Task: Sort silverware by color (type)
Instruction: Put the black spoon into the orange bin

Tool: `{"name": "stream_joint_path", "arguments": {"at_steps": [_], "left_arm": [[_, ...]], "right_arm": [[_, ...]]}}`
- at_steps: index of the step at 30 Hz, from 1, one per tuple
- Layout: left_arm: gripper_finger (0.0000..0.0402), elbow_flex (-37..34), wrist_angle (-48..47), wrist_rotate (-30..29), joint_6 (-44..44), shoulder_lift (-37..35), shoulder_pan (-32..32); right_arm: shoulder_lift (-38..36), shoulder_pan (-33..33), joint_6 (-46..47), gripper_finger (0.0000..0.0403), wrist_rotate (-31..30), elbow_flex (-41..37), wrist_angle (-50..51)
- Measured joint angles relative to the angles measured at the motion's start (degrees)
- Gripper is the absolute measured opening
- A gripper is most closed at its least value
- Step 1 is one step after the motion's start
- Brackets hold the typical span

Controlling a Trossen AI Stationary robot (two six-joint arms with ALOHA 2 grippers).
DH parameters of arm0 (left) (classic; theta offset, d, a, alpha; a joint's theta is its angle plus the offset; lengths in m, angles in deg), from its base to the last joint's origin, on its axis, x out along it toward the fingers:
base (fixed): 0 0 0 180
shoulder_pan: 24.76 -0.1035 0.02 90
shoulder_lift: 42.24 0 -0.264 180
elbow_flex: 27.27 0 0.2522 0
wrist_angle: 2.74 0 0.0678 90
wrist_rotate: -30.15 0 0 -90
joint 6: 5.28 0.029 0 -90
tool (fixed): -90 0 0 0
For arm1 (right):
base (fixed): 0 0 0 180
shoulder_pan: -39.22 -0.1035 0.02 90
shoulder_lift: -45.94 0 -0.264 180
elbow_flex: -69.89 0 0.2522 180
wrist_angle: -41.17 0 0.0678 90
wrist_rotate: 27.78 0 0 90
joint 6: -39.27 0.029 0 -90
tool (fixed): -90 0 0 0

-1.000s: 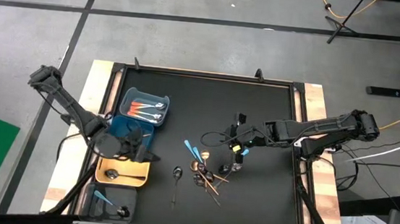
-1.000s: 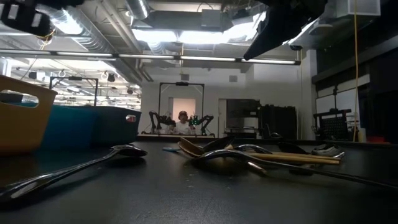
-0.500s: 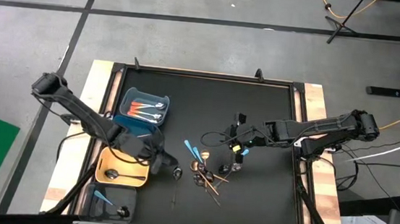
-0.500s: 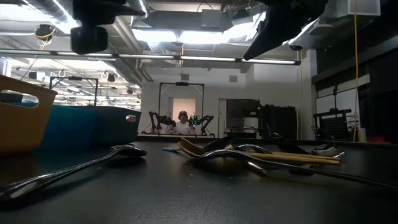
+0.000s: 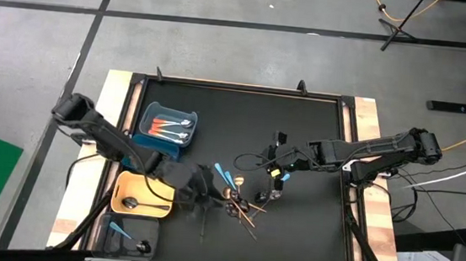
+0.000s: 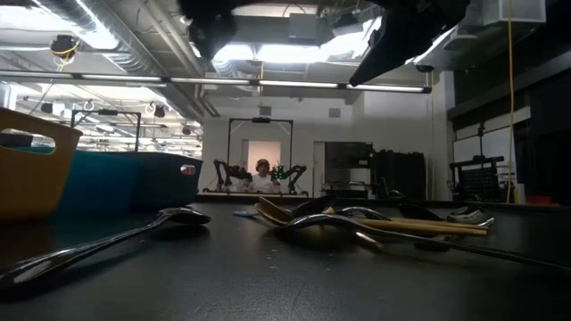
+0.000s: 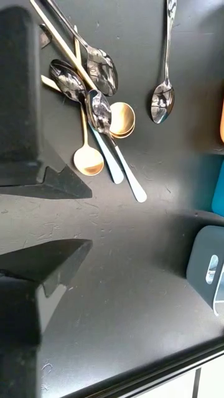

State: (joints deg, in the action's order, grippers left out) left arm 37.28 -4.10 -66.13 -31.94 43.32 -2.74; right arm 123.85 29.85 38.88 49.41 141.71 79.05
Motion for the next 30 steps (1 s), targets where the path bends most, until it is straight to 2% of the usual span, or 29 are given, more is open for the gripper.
{"name": "stream_joint_path", "arguments": {"at_steps": [5, 9, 13, 18, 26, 30], "left_arm": [[0.0098, 7.50, -5.78, 1.63, 12.30, 5.36, 0.00], [0.0098, 10.72, -11.75, 3.33, 22.12, 8.21, 0.13], [0.0098, 11.23, -19.02, 4.11, 28.03, 9.34, 0.19], [0.0098, 11.23, -28.21, 2.19, 37.83, 9.69, 0.24], [0.0098, 11.25, -31.42, 2.91, 57.83, 9.91, 0.26], [0.0098, 11.25, -31.36, 3.60, 64.55, 12.01, 0.26]], "right_arm": [[0.00, 0.02, 0.03, 0.0103, -0.02, 0.00, 0.00], [0.00, 0.02, 0.03, 0.0103, 0.01, 0.00, 0.05], [0.00, 0.02, 0.03, 0.0103, 0.01, 0.00, 0.07], [0.00, 0.02, 0.01, 0.0103, 0.00, 0.00, 0.04], [0.00, 0.02, 0.03, 0.0103, -0.01, 0.00, 0.05], [0.00, 0.02, 0.03, 0.0103, 0.01, 0.00, 0.04]]}}
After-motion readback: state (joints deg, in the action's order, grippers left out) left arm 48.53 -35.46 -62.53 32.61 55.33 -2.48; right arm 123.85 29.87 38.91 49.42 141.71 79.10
